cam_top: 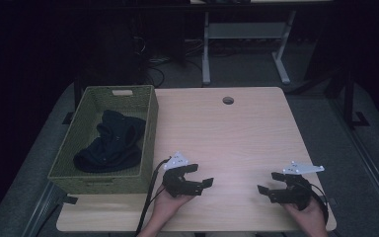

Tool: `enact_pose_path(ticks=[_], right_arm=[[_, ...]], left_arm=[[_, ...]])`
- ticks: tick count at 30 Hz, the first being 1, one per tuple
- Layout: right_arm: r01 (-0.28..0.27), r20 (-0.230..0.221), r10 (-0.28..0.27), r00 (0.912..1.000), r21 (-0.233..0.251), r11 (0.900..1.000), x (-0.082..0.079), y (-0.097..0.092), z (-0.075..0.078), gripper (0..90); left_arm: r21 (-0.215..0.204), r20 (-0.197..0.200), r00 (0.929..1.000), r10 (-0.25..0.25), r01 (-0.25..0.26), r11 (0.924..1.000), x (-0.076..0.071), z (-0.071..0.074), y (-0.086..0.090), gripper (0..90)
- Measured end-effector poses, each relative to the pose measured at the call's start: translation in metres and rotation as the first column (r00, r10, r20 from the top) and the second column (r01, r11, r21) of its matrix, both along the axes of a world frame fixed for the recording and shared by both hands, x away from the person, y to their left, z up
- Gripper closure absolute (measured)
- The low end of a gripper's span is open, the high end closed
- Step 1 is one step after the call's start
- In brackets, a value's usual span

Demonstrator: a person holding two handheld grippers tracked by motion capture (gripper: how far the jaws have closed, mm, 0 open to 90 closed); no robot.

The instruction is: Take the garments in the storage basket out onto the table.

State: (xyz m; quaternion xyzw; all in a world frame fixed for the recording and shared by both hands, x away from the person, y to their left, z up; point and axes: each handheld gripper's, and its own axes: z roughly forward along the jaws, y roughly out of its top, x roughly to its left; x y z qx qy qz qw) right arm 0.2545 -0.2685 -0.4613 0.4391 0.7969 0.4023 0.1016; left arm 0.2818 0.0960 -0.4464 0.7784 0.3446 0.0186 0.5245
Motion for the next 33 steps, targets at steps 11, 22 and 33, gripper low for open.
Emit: enact_pose_path(ticks=[11, 22, 33], right_arm=[[-0.003, 0.005, 0.003, 1.0, 0.008, 1.0, 0.001, 0.0, 0.001, 20.2], [-0.007, 0.008, 0.007, 0.9999, 0.008, 0.9999, 0.003, 0.003, 0.002, 20.0], [-0.003, 0.012, 0.002, 0.9999, 0.009, 1.0, 0.003, 0.006, 0.003, 19.9]], left_arm=[[-0.036, 0.001, 0.9982, -0.06, 0.06, 0.9975, 0.004, 0.023, 0.008, 18.1], [-0.039, 0.01, 0.9939, -0.11, 0.11, 0.9932, 0.011, 0.048, 0.019, 17.7], [-0.045, 0.022, 0.9934, -0.112, 0.113, 0.9925, 0.017, 0.071, 0.04, 18.5]])
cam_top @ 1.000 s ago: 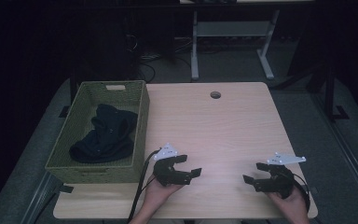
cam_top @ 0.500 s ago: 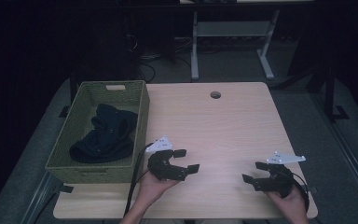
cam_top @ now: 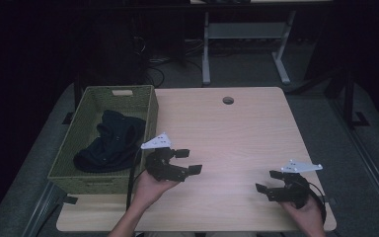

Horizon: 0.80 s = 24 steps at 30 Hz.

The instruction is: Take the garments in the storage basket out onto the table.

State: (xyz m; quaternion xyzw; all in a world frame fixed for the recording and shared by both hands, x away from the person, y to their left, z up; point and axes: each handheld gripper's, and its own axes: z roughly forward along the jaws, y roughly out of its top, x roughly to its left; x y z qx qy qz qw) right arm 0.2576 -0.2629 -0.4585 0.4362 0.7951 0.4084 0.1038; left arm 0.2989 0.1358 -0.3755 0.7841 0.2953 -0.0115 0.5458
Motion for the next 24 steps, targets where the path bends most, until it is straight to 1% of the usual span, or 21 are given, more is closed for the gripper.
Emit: enact_pose_path(ticks=[3, 5, 6, 7, 9, 11, 12, 13, 16, 19, 24], right_arm=[[-0.008, 0.005, 0.008, 1.0, -0.008, 0.9999, 0.0, 0.001, -0.001, 19.9], [-0.008, 0.006, 0.008, 1.0, -0.007, 0.9999, 0.001, 0.001, 0.0, 19.9], [-0.004, 0.005, 0.004, 1.0, -0.001, 1.0, 0.001, 0.001, 0.0, 19.9], [-0.004, 0.004, 0.004, 1.0, 0.001, 1.0, 0.001, 0.001, 0.0, 19.9], [-0.004, 0.002, 0.004, 1.0, -0.001, 1.0, 0.001, 0.001, 0.0, 19.9], [-0.001, 0.0, 0.001, 1.0, 0.0, 1.0, 0.0, 0.001, 0.001, 19.9], [-0.001, -0.002, 0.001, 1.0, 0.001, 1.0, 0.0, 0.001, 0.001, 19.9], [-0.001, -0.002, 0.001, 1.0, 0.001, 1.0, 0.0, 0.001, 0.001, 19.9], [-0.001, 0.0, 0.001, 1.0, 0.0, 1.0, 0.001, 0.001, 0.001, 19.9], [-0.001, -0.003, 0.001, 1.0, 0.001, 1.0, 0.001, 0.002, 0.001, 19.9], [0.001, -0.003, -0.001, 1.0, 0.001, 1.0, 0.001, 0.002, 0.001, 19.9]], left_arm=[[-0.009, 0.005, 0.9999, 0.01, -0.01, 0.9999, 0.001, 0.007, 0.007, 18.5], [-0.012, 0.004, 1.0, 0.008, -0.008, 0.9999, 0.001, 0.009, 0.01, 19.6], [-0.013, 0.009, 0.9999, 0.011, -0.011, 0.9999, 0.002, 0.013, 0.015, 19.9], [-0.018, 0.005, 0.9999, 0.013, -0.013, 0.9998, 0.003, 0.015, 0.018, 20.1], [-0.019, 0.004, 0.9999, 0.014, -0.014, 0.9997, 0.004, 0.018, 0.021, 20.4], [-0.017, 0.007, 0.9997, 0.025, -0.025, 0.9996, 0.005, 0.023, 0.028, 20.4], [-0.023, 0.006, 0.9996, 0.027, -0.027, 0.9994, 0.006, 0.026, 0.034, 20.4], [-0.023, 0.006, 0.9996, 0.027, -0.027, 0.9994, 0.006, 0.026, 0.034, 20.4], [-0.017, 0.007, 0.9995, 0.031, -0.031, 0.9994, 0.007, 0.03, 0.041, 20.3], [-0.025, 0.006, 0.9993, 0.038, -0.038, 0.999, 0.008, 0.032, 0.047, 20.4], [-0.023, 0.004, 0.9988, 0.048, -0.048, 0.9986, 0.011, 0.038, 0.058, 20.5]])
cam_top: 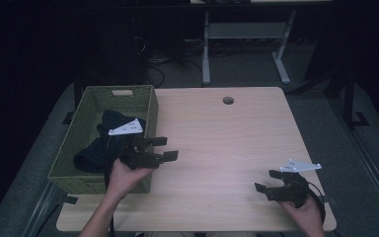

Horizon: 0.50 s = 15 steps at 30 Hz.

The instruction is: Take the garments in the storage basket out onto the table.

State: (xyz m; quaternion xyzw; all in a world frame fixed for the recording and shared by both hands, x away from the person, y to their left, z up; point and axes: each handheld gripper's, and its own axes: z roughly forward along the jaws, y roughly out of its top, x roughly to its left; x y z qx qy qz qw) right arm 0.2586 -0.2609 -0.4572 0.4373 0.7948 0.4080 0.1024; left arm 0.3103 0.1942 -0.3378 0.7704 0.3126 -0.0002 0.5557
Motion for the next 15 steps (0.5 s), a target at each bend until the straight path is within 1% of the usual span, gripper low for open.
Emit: enact_pose_path(ticks=[4, 5, 7, 11, 15], right_arm=[[-0.001, 0.004, 0.001, 1.0, -0.001, 1.0, 0.0, 0.0, 0.0, 19.9], [-0.001, 0.004, 0.001, 1.0, -0.001, 1.0, 0.0, 0.0, 0.0, 19.9], [-0.004, 0.006, 0.004, 1.0, -0.003, 1.0, 0.0, 0.0, 0.0, 19.9], [-0.005, 0.006, 0.005, 1.0, -0.002, 1.0, 0.0, 0.0, 0.001, 19.9], [-0.006, 0.01, 0.006, 0.9999, -0.002, 1.0, 0.0, 0.0, 0.001, 19.9]], left_arm=[[-0.002, 0.004, 0.9999, 0.014, -0.014, 0.9999, 0.003, 0.006, 0.011, 20.8], [-0.002, 0.004, 0.9999, 0.014, -0.014, 0.9999, 0.003, 0.006, 0.011, 21.0], [0.005, 0.002, 0.9996, 0.027, -0.027, 0.9996, 0.006, 0.01, 0.021, 21.1], [-0.005, -0.001, 0.9986, 0.053, -0.053, 0.9986, 0.011, 0.015, 0.036, 21.3], [0.007, 0.0, 0.997, 0.078, -0.078, 0.9969, 0.015, 0.019, 0.049, 21.7]])
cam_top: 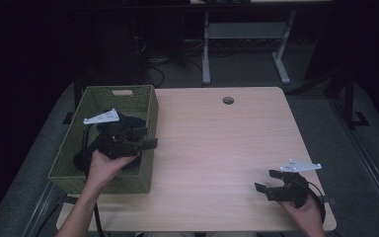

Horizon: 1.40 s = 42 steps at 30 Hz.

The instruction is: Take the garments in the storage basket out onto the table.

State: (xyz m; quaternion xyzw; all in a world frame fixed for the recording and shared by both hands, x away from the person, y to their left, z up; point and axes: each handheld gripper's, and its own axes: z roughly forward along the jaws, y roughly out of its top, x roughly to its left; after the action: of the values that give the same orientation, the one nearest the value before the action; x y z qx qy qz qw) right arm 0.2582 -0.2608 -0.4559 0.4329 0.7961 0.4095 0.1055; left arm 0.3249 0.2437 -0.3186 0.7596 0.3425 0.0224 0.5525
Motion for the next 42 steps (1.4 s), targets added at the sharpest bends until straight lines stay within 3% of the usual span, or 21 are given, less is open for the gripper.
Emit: enact_pose_path(ticks=[8, 18, 30, 35, 42], right_arm=[[0.001, -0.002, -0.001, 1.0, -0.001, 1.0, 0.0, 0.0, 0.001, 19.9], [-0.005, 0.001, 0.005, 1.0, 0.0, 1.0, -0.001, 0.001, 0.001, 19.9], [-0.007, 0.004, 0.007, 1.0, -0.005, 1.0, -0.001, 0.002, 0.001, 19.9], [-0.013, 0.009, 0.013, 0.9999, -0.004, 0.9999, 0.0, 0.002, 0.001, 19.9], [-0.016, 0.009, 0.016, 0.9998, -0.005, 0.9999, 0.0, 0.002, 0.001, 19.9]], left_arm=[[0.012, -0.016, 0.9983, 0.056, -0.056, 0.9984, 0.008, 0.0, 0.028, 21.9], [0.026, -0.045, 0.9904, 0.131, -0.13, 0.9912, 0.013, -0.007, 0.064, 23.0], [0.068, -0.107, 0.9773, 0.183, -0.176, 0.982, 0.024, -0.021, 0.089, 24.1], [0.081, -0.145, 0.966, 0.214, -0.204, 0.9755, 0.029, -0.029, 0.102, 25.7], [0.108, -0.179, 0.9588, 0.221, -0.204, 0.973, 0.033, -0.035, 0.107, 27.5]])
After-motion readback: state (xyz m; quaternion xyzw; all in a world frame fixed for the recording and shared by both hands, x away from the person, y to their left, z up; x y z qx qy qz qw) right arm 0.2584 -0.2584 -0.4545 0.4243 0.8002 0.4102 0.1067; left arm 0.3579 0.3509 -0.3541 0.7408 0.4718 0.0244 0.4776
